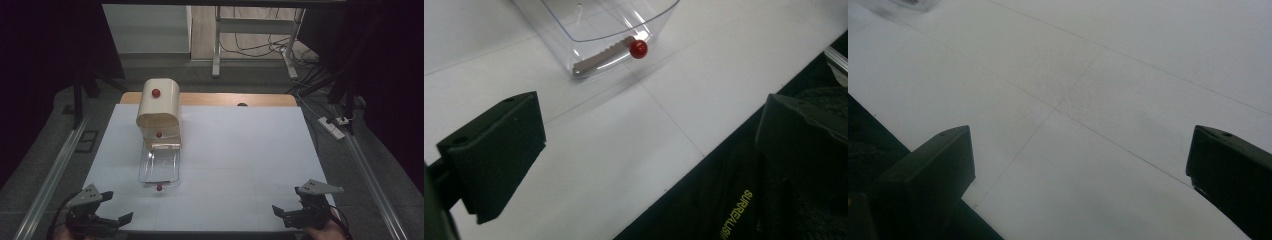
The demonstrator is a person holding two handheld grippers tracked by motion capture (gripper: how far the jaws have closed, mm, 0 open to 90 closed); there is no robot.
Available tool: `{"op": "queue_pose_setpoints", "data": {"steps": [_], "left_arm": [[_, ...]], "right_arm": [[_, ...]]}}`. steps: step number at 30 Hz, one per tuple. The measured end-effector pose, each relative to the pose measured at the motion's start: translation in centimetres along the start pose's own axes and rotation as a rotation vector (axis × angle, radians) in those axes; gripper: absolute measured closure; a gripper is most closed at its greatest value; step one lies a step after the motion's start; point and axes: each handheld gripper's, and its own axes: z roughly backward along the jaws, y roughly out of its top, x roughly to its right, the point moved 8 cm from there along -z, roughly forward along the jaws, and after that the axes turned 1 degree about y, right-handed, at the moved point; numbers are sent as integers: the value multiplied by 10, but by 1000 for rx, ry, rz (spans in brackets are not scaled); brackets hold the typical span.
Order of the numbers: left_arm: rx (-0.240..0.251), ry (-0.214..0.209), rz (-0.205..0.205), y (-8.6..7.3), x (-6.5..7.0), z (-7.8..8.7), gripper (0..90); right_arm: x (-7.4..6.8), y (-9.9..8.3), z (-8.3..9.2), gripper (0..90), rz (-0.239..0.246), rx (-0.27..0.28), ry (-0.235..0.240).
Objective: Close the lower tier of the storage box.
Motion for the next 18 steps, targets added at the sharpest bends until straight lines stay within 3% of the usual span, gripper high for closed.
{"op": "queue_pose_setpoints", "data": {"steps": [7,18], "left_arm": [[-13,-1,-55,3,4,-1,0],[-12,-59,-71,12,10,-7,1]], "right_arm": [[0,0,-1,0,-1,-10,4],[-1,-1,-3,0,1,-23,12]]}}
